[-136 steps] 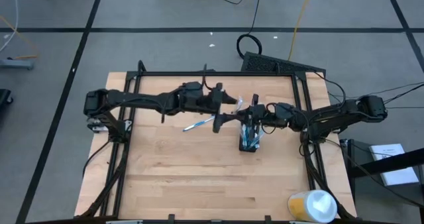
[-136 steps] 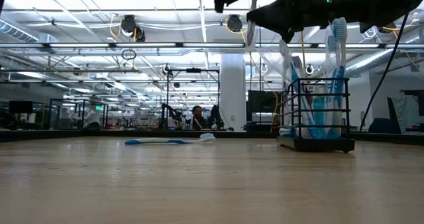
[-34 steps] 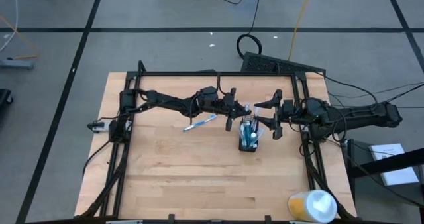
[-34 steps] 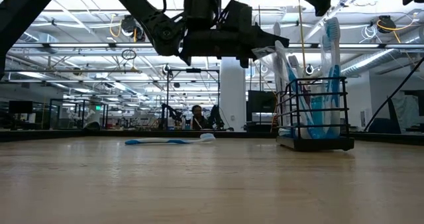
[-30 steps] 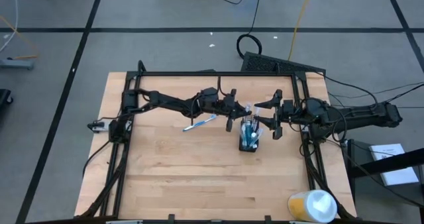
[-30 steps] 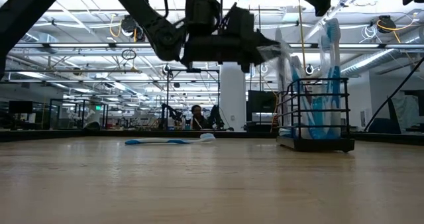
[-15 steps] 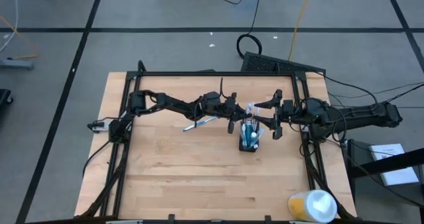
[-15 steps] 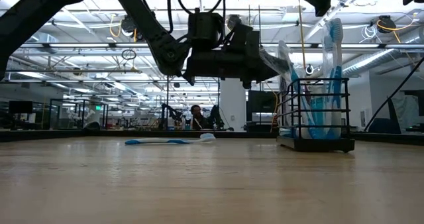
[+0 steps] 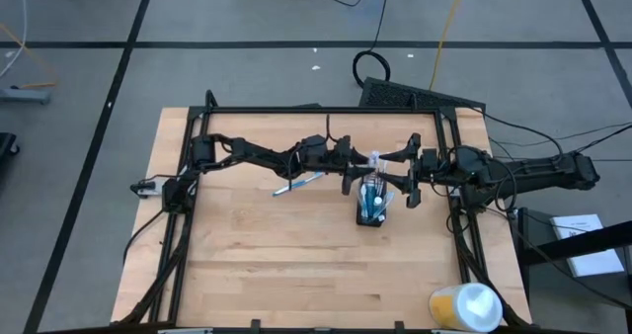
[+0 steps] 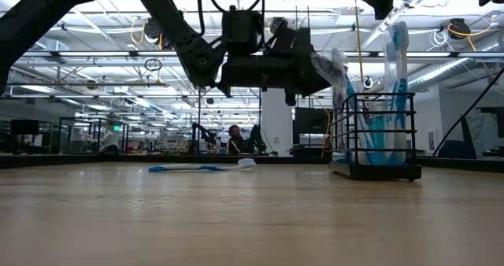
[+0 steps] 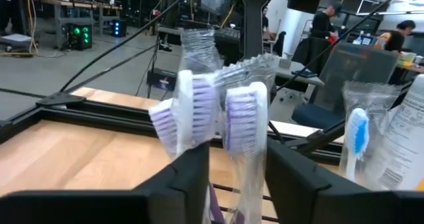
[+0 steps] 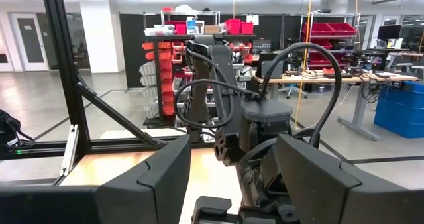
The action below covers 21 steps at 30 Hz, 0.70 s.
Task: Pick & Place toothbrushing station
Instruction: Put the purple toothbrush into the top section of the mesh organizer, then adjust the purple toothbrush in the mesh organizer
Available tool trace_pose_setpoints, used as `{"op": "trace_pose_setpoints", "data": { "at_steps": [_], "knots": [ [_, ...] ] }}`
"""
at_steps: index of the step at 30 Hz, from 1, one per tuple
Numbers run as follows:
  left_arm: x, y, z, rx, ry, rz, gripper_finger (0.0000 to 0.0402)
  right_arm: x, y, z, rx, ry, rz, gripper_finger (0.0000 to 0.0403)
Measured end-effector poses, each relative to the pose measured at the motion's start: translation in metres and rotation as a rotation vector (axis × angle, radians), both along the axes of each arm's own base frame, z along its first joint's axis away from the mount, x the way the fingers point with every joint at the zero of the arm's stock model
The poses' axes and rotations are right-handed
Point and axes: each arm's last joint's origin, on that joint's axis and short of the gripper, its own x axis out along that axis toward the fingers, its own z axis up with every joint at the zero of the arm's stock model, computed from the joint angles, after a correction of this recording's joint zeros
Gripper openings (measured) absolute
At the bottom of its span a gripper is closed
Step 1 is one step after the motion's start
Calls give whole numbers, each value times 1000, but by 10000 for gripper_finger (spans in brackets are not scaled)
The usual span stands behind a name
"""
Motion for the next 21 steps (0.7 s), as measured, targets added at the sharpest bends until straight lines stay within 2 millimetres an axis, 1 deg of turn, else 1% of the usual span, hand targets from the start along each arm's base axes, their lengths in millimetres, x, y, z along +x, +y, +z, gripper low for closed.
{"op": "trace_pose_setpoints", "data": {
  "at_steps": [6,10,15,21],
  "knots": [
    [0,0,-4,-17,45,0,206,0,0,0,0,2,0,212],
    [0,0,-2,-13,24,-1,239,0,0,0,0,2,0,212],
    [-2,0,11,-2,-1,1,261,0,0,0,2,4,1,212],
    [-9,-1,38,17,-14,2,268,0,0,0,2,3,4,212]
  ]
}}
